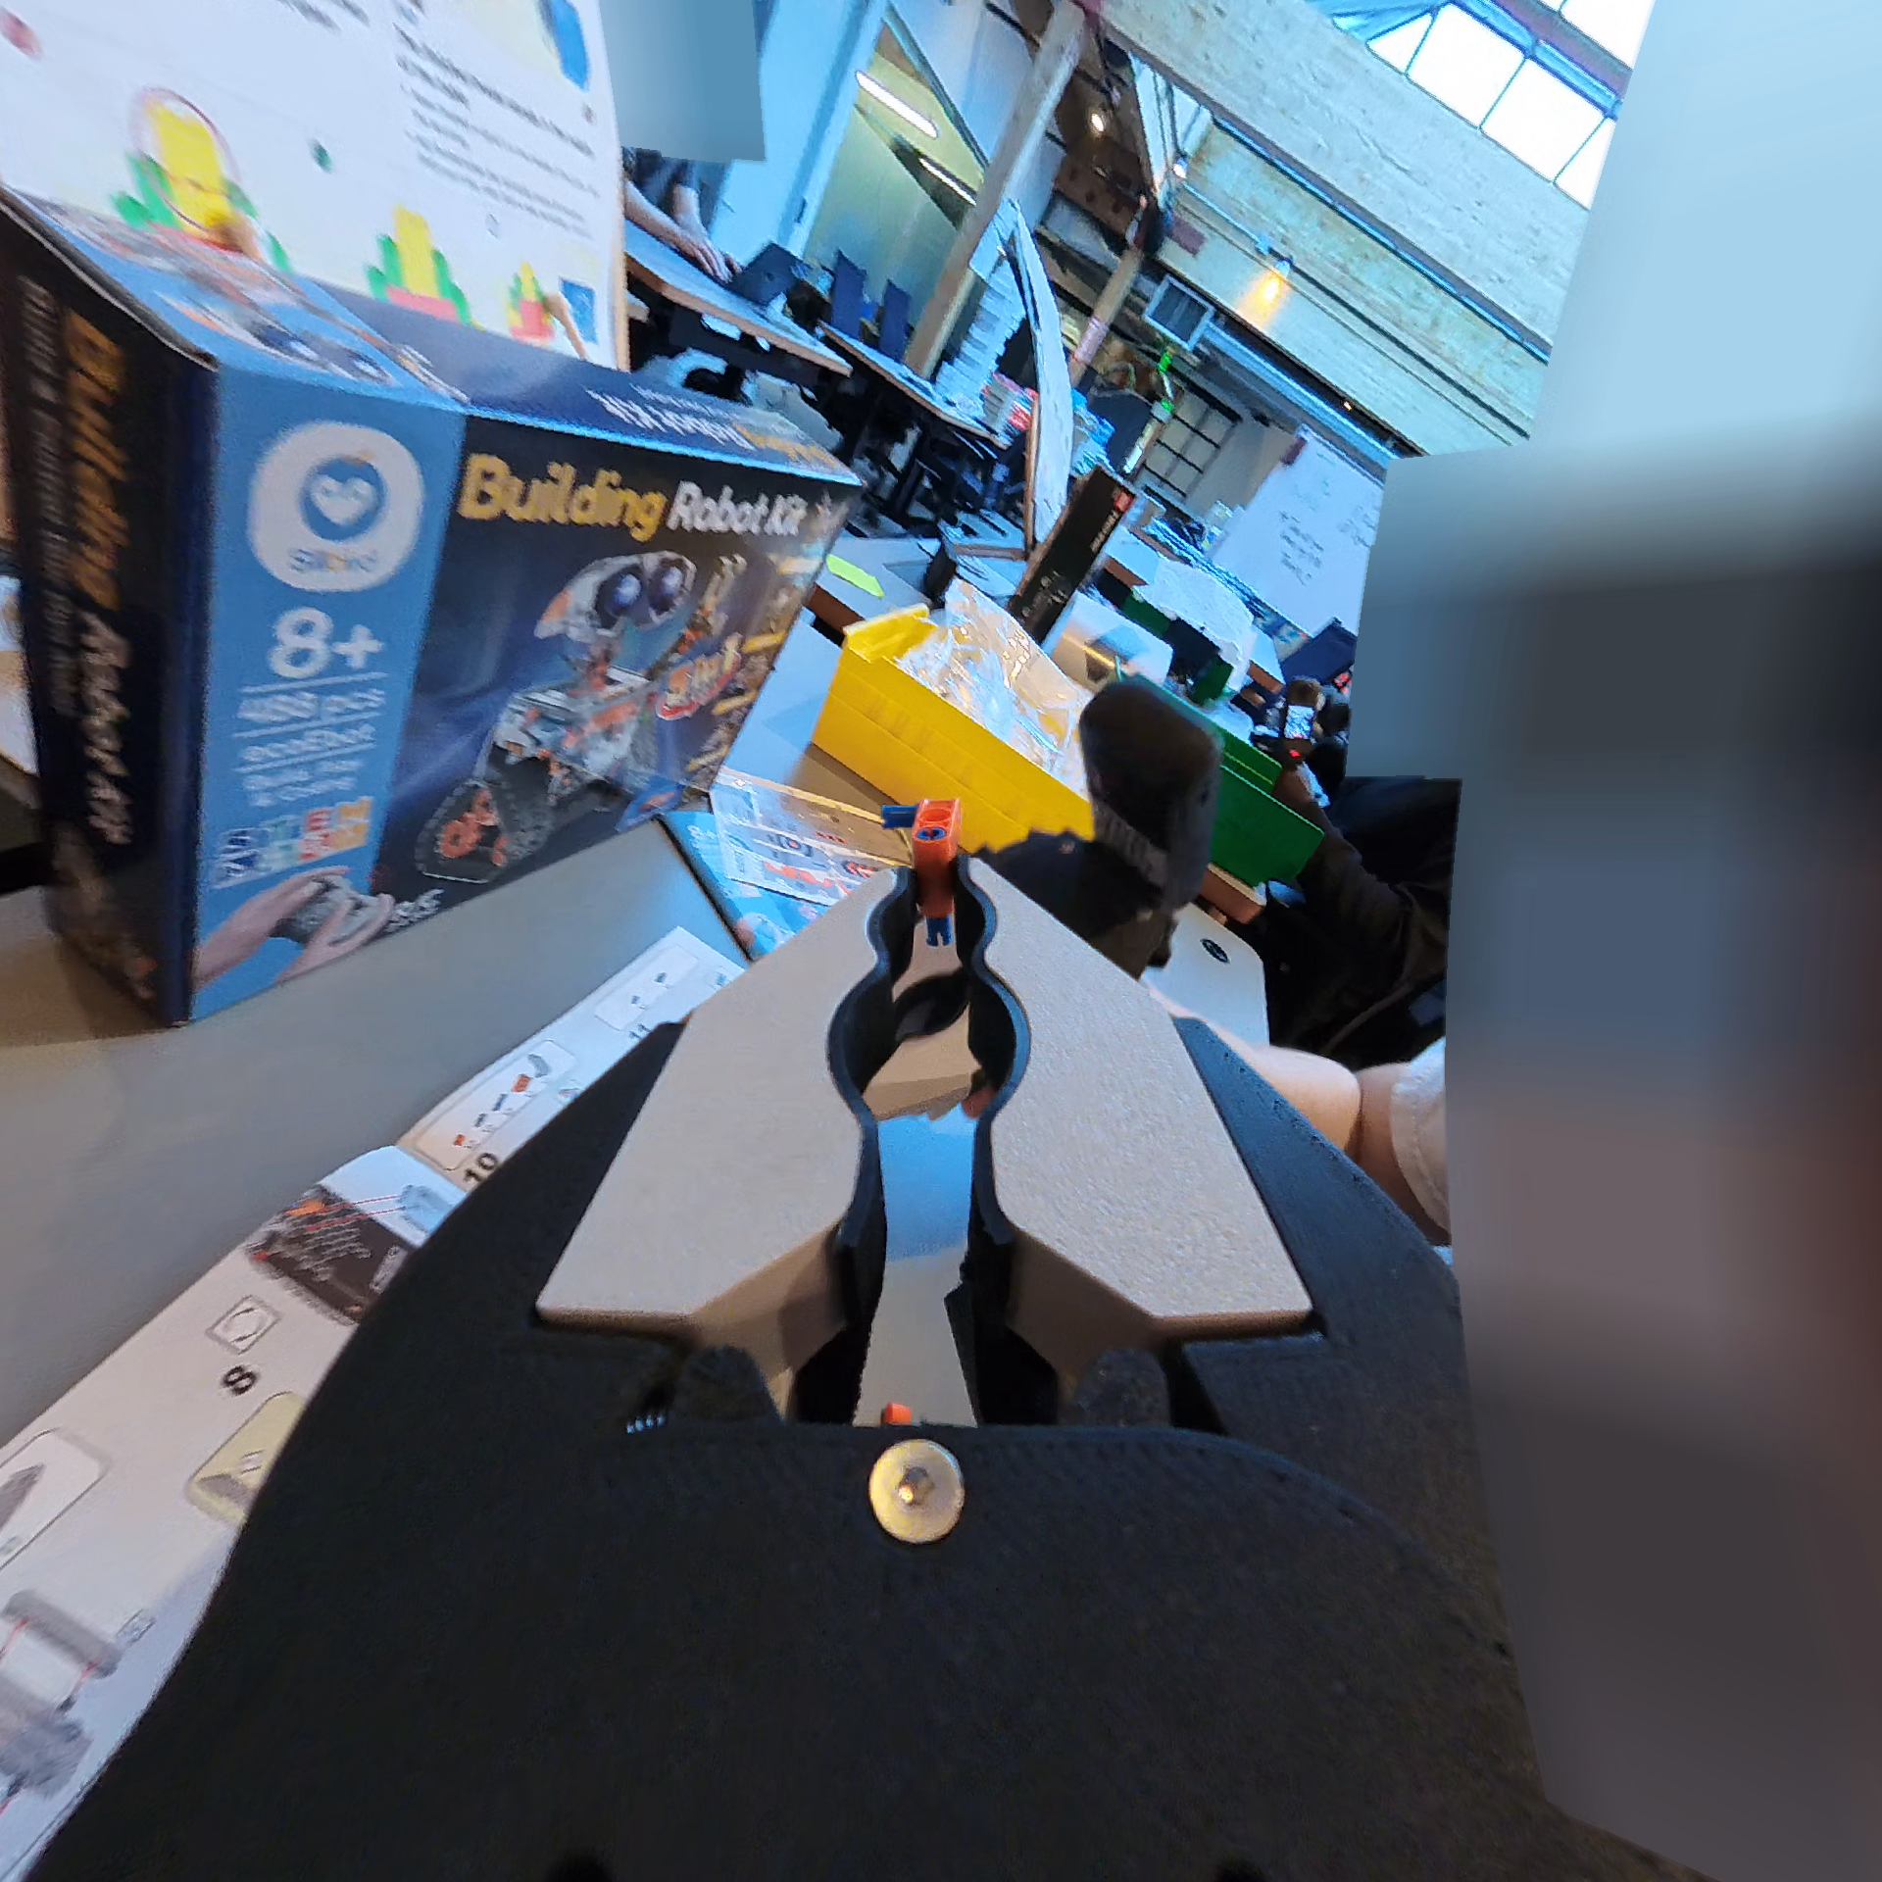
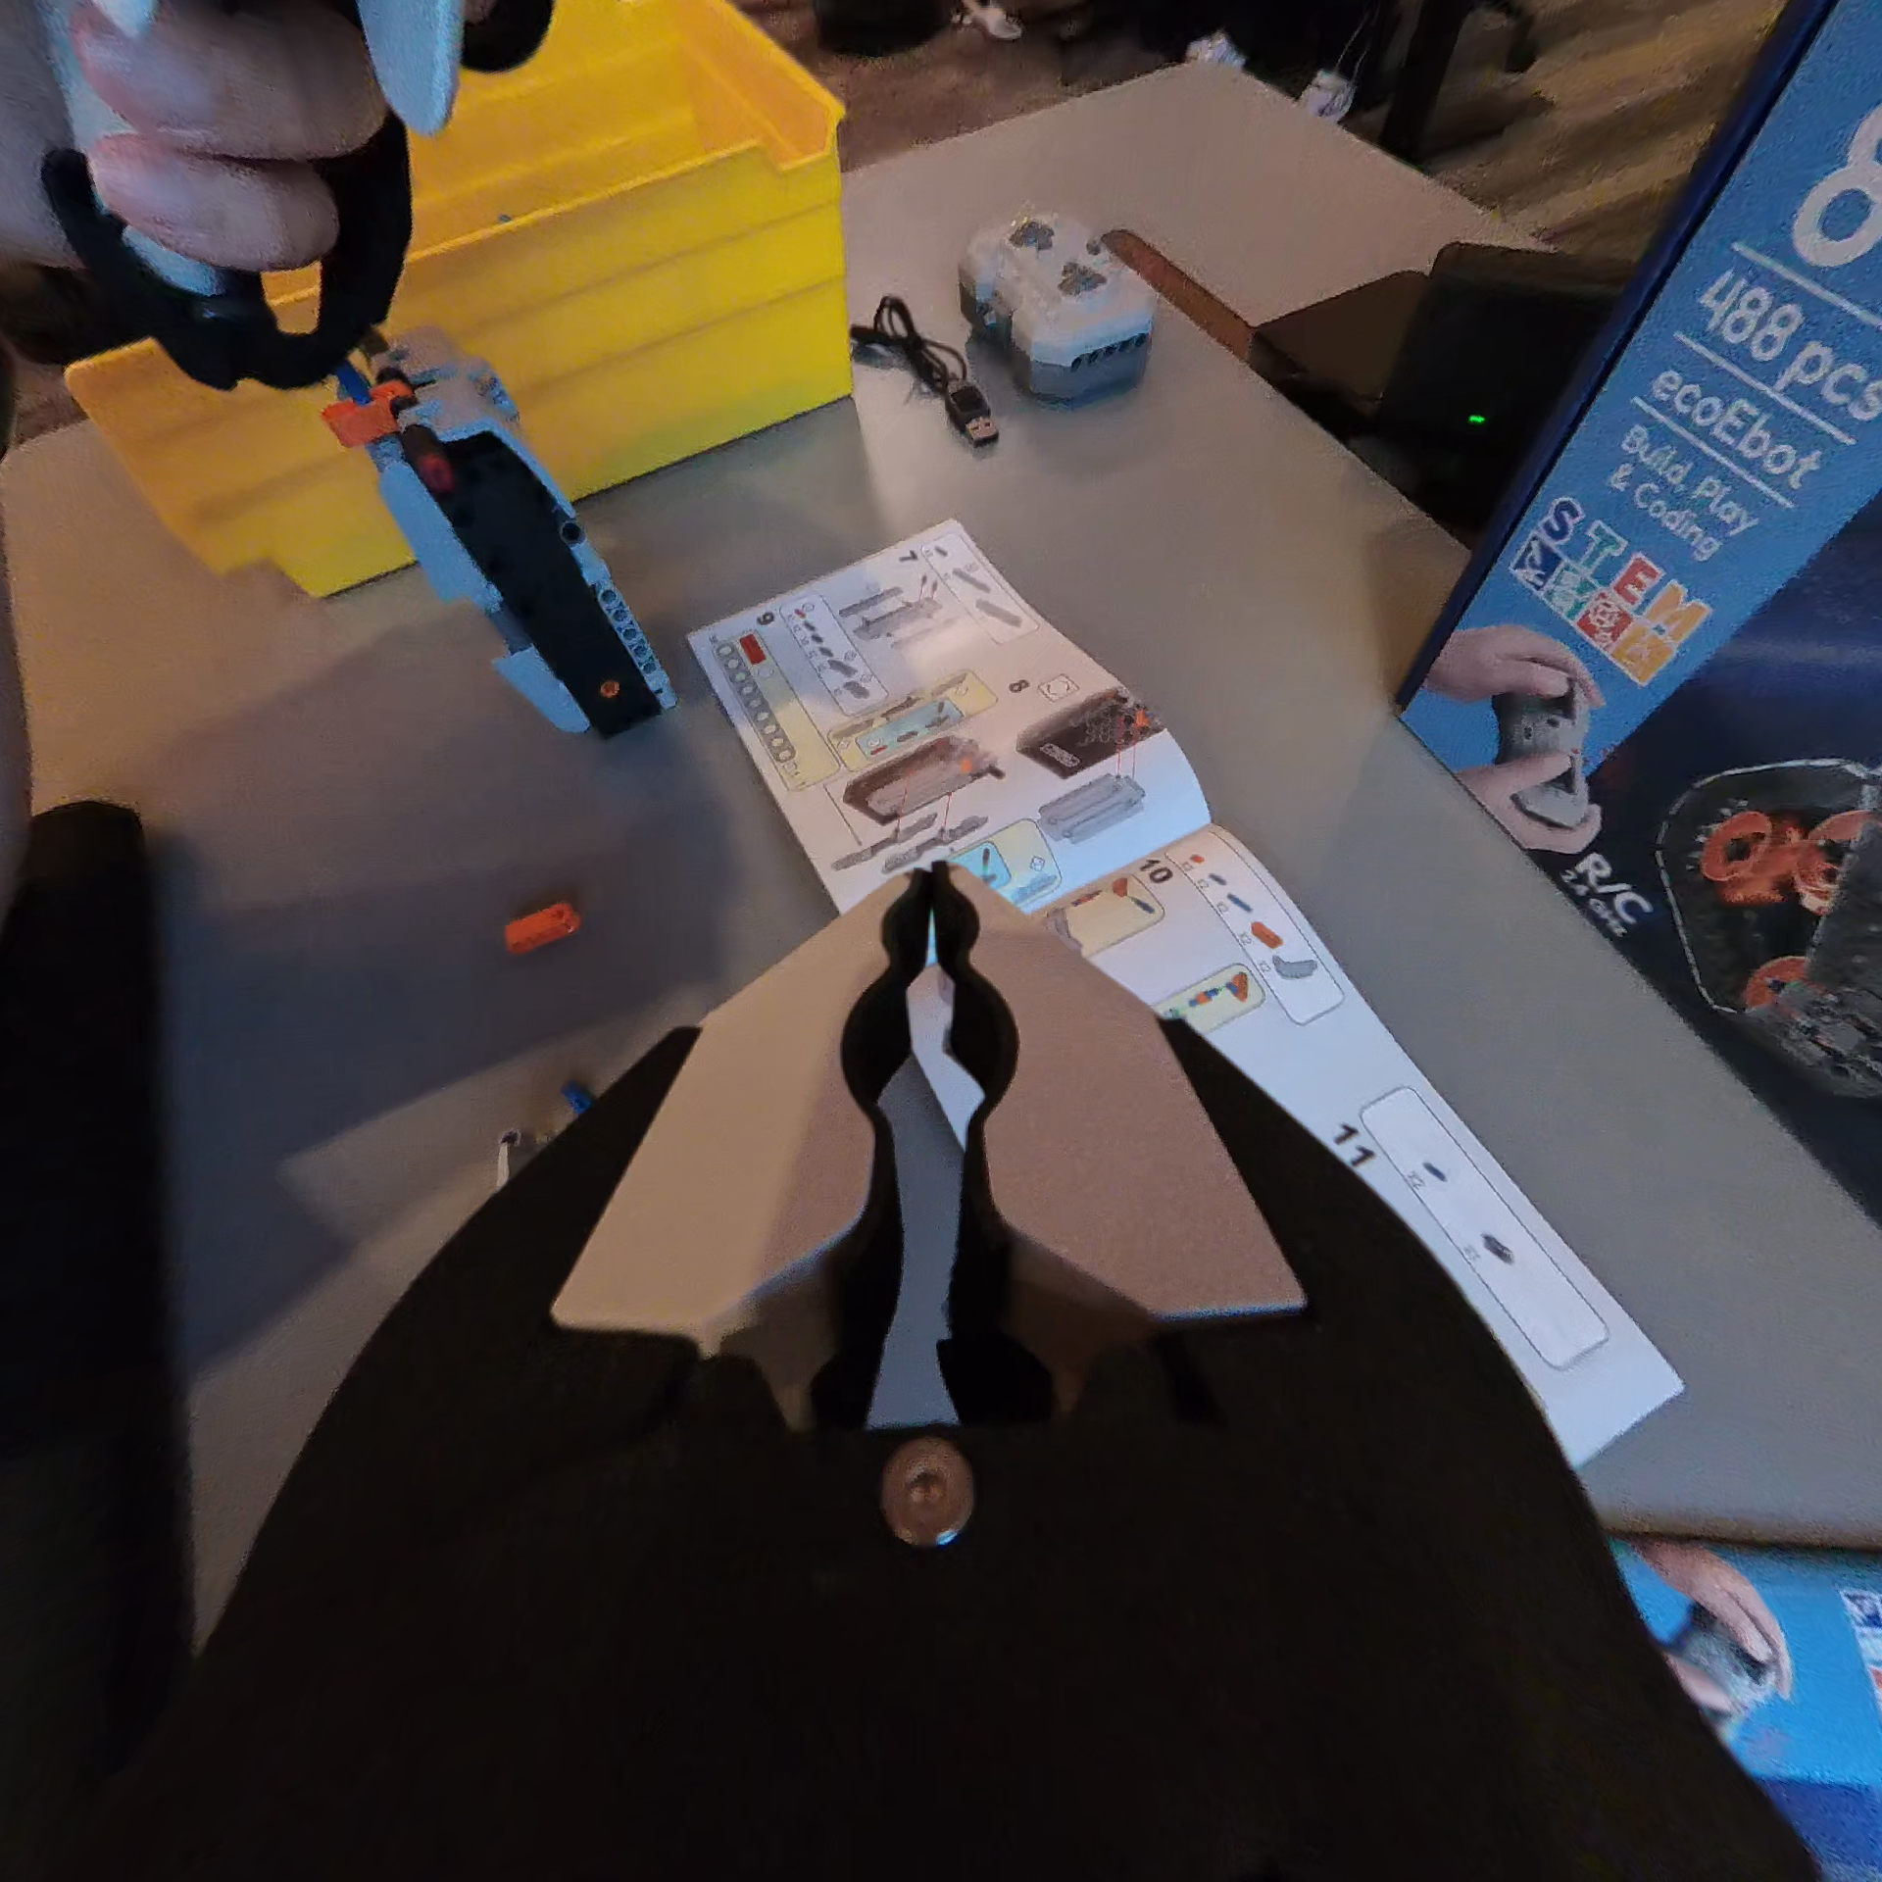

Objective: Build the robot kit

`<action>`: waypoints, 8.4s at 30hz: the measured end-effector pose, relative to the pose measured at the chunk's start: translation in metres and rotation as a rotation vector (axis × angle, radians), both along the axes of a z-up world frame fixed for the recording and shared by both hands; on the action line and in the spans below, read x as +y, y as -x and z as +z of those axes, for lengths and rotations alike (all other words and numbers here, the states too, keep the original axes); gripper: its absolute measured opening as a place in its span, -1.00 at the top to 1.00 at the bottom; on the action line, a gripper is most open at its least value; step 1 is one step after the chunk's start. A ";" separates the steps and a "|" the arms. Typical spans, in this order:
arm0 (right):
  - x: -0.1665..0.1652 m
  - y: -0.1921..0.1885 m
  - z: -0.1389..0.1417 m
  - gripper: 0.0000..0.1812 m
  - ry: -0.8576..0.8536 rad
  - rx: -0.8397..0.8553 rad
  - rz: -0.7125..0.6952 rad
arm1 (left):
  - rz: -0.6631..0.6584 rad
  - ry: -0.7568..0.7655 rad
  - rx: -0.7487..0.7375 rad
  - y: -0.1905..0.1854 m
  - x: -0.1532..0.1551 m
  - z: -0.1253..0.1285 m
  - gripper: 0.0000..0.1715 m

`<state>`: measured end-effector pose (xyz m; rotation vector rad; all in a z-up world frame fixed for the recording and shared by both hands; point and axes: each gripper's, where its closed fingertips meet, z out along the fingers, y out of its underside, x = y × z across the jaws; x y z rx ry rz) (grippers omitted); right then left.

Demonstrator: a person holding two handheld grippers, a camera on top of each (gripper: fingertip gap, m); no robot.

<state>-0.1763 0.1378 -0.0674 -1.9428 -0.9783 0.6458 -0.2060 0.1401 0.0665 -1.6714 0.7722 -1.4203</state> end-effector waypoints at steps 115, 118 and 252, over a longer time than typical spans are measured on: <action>-0.103 -0.079 0.113 0.94 0.221 0.410 0.711 | -0.399 0.147 0.021 -0.120 -0.084 -0.005 0.94; -0.102 -0.079 0.112 0.94 0.232 0.410 0.711 | -0.400 0.144 0.039 -0.119 -0.084 -0.008 0.95; -0.078 -0.053 0.109 0.94 0.130 0.516 0.667 | -0.386 0.057 0.122 -0.091 -0.066 -0.020 0.95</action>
